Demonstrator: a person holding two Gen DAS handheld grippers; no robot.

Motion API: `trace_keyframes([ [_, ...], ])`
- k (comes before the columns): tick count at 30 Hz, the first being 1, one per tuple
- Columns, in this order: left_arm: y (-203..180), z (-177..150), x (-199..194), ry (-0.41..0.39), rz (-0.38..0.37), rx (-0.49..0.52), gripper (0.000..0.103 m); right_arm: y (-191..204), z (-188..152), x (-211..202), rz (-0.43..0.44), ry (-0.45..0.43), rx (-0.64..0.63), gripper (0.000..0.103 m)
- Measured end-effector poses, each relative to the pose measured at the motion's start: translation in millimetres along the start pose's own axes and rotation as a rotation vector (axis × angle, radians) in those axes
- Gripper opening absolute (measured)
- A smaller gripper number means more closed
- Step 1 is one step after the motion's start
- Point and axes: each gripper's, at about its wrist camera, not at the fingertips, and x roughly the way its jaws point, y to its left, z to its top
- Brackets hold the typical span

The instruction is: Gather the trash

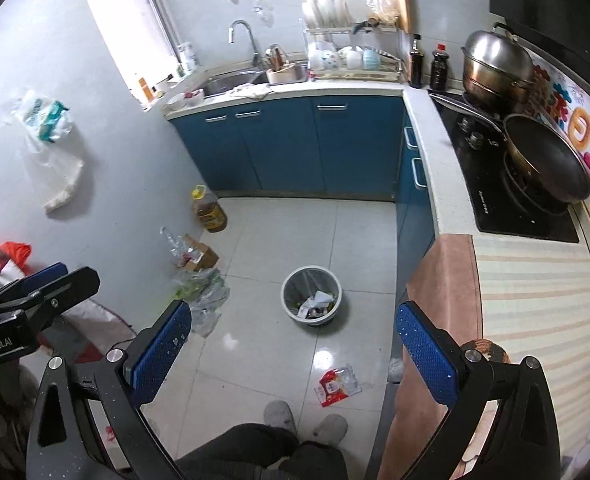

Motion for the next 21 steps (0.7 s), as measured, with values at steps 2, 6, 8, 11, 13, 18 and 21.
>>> trace_keyframes([
  [2,0.4,2.5,-2.3,0.007,-0.018,0.005,0.103,2.9,1.1,-3.7,0.012,0.005,0.006,0.103],
  [6,2.3,5.9,-4.7,0.019,-0.040,0.018,0.103,8.5,3.8,-6.4,0.024,0.002,0.010,0.103],
  [8,3.4,4.1,-7.4,0.019,-0.052,0.023,0.103,10.3,4.6,-7.0,0.029,-0.002,0.014,0.103],
  [11,6.5,-0.8,-7.9,0.031,-0.067,0.017,0.103,14.2,4.1,-6.8,0.035,-0.005,0.014,0.103],
  [13,7.8,-2.8,-8.3,0.033,-0.069,0.016,0.103,18.2,2.4,-6.1,0.035,-0.004,0.009,0.103],
  [18,14.0,-3.0,-10.2,0.038,-0.071,0.009,0.103,23.5,1.1,-1.1,0.041,0.015,0.007,0.103],
  [21,16.3,-2.4,-9.5,0.039,-0.070,0.004,0.103,25.1,-0.4,2.1,0.041,0.021,0.007,0.103],
])
